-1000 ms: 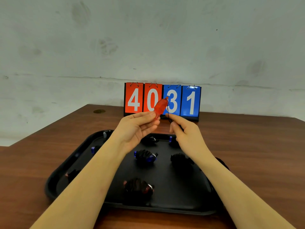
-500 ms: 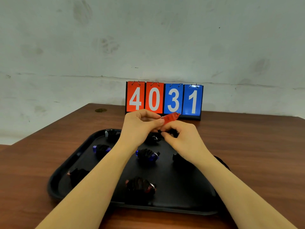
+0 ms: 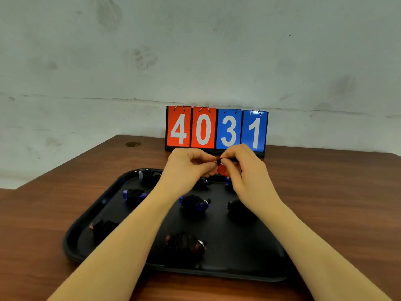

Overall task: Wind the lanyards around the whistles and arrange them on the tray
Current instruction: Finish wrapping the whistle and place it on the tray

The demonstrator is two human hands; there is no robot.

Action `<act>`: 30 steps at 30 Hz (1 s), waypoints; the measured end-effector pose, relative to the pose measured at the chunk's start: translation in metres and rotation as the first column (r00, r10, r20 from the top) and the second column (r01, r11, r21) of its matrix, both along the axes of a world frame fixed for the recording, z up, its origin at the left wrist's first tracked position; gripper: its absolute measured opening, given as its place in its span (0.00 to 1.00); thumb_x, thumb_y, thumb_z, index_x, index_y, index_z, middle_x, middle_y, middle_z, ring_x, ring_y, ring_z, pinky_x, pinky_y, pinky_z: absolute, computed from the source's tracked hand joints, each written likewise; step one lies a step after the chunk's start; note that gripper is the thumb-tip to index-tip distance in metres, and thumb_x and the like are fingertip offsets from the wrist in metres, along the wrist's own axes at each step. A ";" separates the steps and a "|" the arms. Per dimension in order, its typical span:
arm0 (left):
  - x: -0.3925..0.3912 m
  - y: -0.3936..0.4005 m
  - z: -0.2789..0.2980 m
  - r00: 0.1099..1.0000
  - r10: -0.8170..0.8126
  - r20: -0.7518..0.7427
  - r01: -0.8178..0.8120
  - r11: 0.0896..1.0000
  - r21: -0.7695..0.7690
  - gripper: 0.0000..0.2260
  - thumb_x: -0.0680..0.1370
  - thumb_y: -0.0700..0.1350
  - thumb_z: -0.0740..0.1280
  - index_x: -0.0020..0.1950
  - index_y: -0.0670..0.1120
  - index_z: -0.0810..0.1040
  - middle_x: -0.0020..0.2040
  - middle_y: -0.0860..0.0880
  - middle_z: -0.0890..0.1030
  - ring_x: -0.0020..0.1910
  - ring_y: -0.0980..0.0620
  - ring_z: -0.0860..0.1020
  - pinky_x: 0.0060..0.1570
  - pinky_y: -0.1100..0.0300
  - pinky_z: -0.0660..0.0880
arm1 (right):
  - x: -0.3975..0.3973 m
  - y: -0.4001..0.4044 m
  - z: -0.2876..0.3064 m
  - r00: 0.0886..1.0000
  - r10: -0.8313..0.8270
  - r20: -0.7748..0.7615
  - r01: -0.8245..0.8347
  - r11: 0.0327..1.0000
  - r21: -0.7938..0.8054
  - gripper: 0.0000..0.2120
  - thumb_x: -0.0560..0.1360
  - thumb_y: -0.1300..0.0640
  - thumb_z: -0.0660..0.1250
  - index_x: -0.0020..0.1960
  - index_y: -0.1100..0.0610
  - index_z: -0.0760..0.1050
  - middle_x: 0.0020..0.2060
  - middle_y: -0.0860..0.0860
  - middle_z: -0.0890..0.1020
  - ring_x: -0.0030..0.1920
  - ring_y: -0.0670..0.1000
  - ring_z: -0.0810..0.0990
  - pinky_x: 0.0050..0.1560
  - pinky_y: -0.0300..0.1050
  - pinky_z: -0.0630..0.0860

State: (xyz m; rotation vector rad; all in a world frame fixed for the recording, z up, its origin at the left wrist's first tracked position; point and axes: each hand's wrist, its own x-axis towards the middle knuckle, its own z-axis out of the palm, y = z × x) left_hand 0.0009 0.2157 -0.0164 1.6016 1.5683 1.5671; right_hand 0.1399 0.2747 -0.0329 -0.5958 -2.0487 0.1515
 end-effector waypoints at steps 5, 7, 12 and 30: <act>0.004 -0.001 -0.001 0.999 -0.050 -0.021 0.050 0.998 -0.035 0.08 0.72 0.38 0.71 0.48 0.47 0.80 0.42 0.49 0.84 0.40 0.56 0.83 0.41 0.69 0.78 | 0.004 -0.001 0.004 0.997 -0.010 -0.080 -0.001 0.989 -0.145 0.04 0.75 0.59 0.65 0.50 0.55 0.77 0.42 0.42 0.76 0.44 0.37 0.75 0.47 0.23 0.69; 0.005 -0.002 0.000 0.998 -0.064 -0.024 0.063 0.997 -0.047 0.07 0.72 0.38 0.71 0.47 0.48 0.80 0.41 0.49 0.84 0.40 0.55 0.83 0.42 0.69 0.78 | 0.005 -0.001 0.004 0.994 0.001 -0.110 -0.022 0.982 -0.186 0.04 0.74 0.59 0.66 0.48 0.54 0.77 0.40 0.39 0.76 0.46 0.34 0.75 0.47 0.22 0.68; 0.004 -0.004 0.001 0.995 -0.096 -0.014 0.094 0.990 -0.103 0.06 0.71 0.38 0.72 0.44 0.48 0.80 0.40 0.48 0.84 0.39 0.54 0.83 0.44 0.66 0.79 | 0.009 -0.001 0.007 0.977 0.026 -0.212 -0.103 0.927 -0.359 0.03 0.72 0.58 0.69 0.44 0.50 0.79 0.41 0.41 0.81 0.47 0.37 0.77 0.46 0.24 0.71; 0.004 -0.007 0.008 0.887 -0.247 0.391 0.228 0.969 0.097 0.07 0.71 0.31 0.68 0.44 0.41 0.79 0.36 0.46 0.84 0.37 0.50 0.83 0.39 0.63 0.80 | 0.013 0.001 0.019 0.904 0.147 -0.402 -0.379 0.710 -0.593 0.09 0.70 0.62 0.70 0.36 0.50 0.83 0.33 0.52 0.84 0.38 0.50 0.81 0.44 0.40 0.79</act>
